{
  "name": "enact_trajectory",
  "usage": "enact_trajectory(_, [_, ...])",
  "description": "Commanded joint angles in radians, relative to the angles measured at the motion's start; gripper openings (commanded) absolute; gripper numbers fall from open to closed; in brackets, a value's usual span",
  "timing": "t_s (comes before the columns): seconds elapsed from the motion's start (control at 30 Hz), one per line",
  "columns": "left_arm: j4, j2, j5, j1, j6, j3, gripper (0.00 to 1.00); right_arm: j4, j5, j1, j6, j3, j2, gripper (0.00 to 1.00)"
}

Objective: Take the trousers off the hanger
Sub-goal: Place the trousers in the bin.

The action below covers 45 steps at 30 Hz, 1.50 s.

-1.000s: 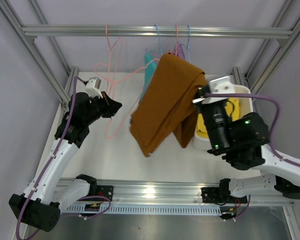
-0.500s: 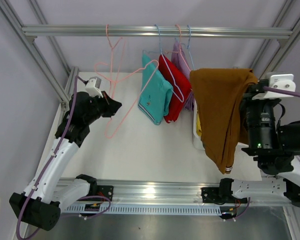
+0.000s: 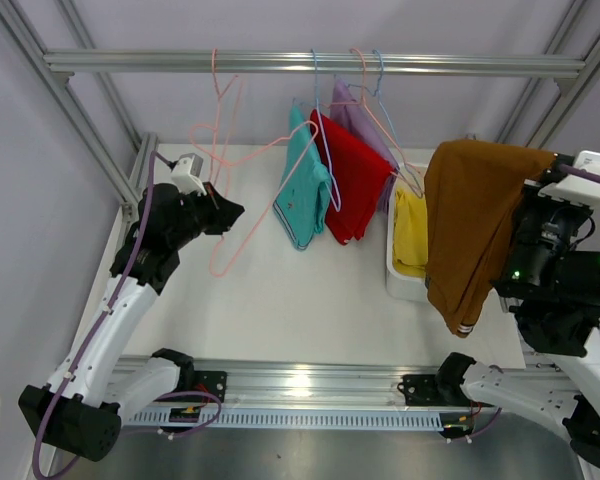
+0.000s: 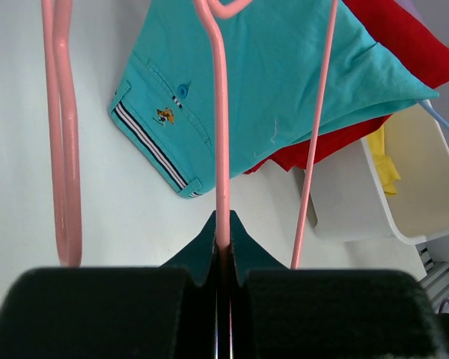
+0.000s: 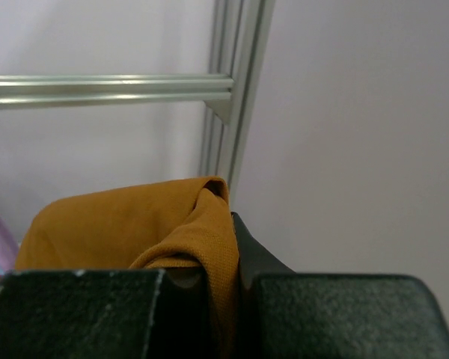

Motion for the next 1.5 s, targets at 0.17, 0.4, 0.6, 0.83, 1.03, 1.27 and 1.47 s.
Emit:
enact_trajectory(0.17, [0.036, -0.006, 0.035, -0.003, 0.006, 0.042, 0.01, -0.125, -0.027, -0.205, 0.261, -0.037, -0.049, 0.0])
enact_trajectory(0.4, [0.038, -0.007, 0.044, -0.007, 0.002, 0.044, 0.01, -0.154, -0.007, -0.305, 0.32, -0.071, -0.084, 0.0])
enact_trajectory(0.6, [0.038, -0.007, 0.044, -0.017, 0.002, 0.041, 0.0, -0.137, 0.007, -0.357, 0.331, -0.071, -0.106, 0.0])
enact_trajectory(0.83, [0.038, -0.01, 0.044, -0.023, 0.003, 0.042, 0.01, -0.128, 0.042, -0.396, 0.325, -0.08, -0.126, 0.0])
enact_trajectory(1.03, [0.036, -0.009, 0.044, -0.033, 0.006, 0.045, 0.01, -0.131, 0.053, -0.46, 0.368, -0.111, -0.143, 0.0])
enact_trajectory(1.27, [0.033, -0.009, 0.039, -0.046, 0.009, 0.045, 0.0, -0.217, 0.042, -0.495, 0.477, -0.129, -0.081, 0.0])
enact_trajectory(1.47, [0.032, -0.006, 0.043, -0.052, 0.011, 0.047, 0.0, -0.298, 0.028, -0.503, 0.59, -0.116, 0.046, 0.0])
